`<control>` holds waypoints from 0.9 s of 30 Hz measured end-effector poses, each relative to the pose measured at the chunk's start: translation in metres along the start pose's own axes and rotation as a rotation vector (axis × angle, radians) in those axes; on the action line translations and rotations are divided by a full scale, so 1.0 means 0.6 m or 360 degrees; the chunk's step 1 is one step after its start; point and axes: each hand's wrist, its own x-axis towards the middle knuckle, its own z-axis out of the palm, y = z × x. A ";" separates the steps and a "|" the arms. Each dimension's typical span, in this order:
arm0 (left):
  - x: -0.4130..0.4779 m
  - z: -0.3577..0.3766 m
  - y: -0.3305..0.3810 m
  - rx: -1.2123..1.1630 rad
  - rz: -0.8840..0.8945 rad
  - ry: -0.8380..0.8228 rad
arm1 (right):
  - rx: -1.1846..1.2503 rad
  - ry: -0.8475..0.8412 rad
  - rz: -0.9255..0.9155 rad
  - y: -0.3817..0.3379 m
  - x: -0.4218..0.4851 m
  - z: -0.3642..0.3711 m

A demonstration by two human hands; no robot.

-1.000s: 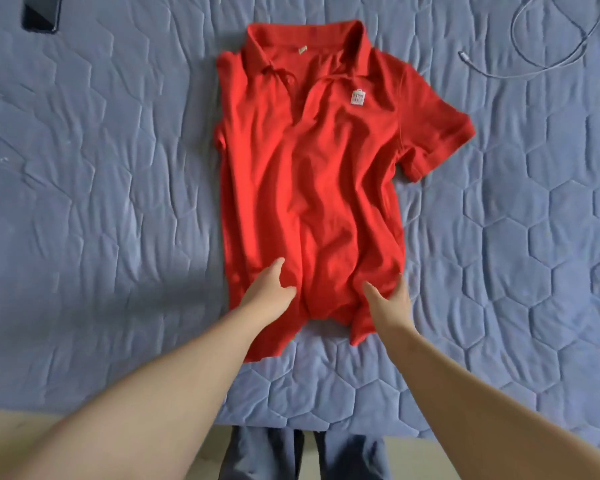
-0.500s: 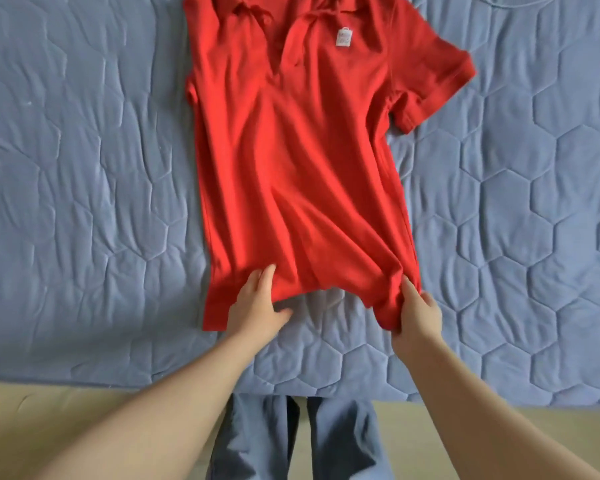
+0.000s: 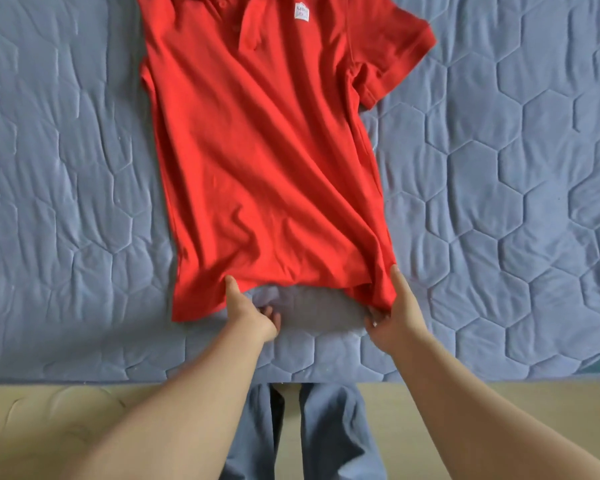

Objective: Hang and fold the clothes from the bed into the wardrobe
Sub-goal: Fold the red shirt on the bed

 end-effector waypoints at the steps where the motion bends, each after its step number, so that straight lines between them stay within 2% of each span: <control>1: 0.005 0.001 0.005 -0.0100 0.0040 -0.0077 | 0.0113 -0.0041 0.0066 0.004 0.001 0.009; 4: 0.009 -0.004 0.024 -0.0375 0.0113 -0.0235 | 0.0279 -0.0067 0.0217 0.018 0.003 0.027; 6: 0.008 -0.009 0.039 -0.0400 0.0168 -0.0282 | 0.0273 0.0008 0.0277 0.023 0.007 0.034; 9: -0.001 -0.022 0.061 -0.0339 0.0274 -0.0278 | 0.0276 0.0095 0.0246 0.020 0.019 0.025; 12: -0.011 -0.047 0.075 -0.0355 0.0321 -0.0203 | 0.0536 0.0119 0.0139 0.004 0.026 -0.009; 16: -0.006 -0.084 0.071 -0.0350 0.0258 -0.0250 | 0.0721 -0.0025 0.0084 0.015 0.010 -0.011; 20: 0.008 -0.117 0.068 -0.0173 0.0192 -0.0149 | 0.0520 -0.0185 0.0227 0.048 -0.005 0.042; 24: 0.024 -0.128 0.108 -0.0375 0.0236 -0.0271 | 0.0217 -0.0014 0.0229 0.076 0.010 0.072; 27: 0.031 -0.118 0.133 -0.0536 0.0245 -0.0257 | 0.0203 0.0063 0.0223 0.081 0.021 0.073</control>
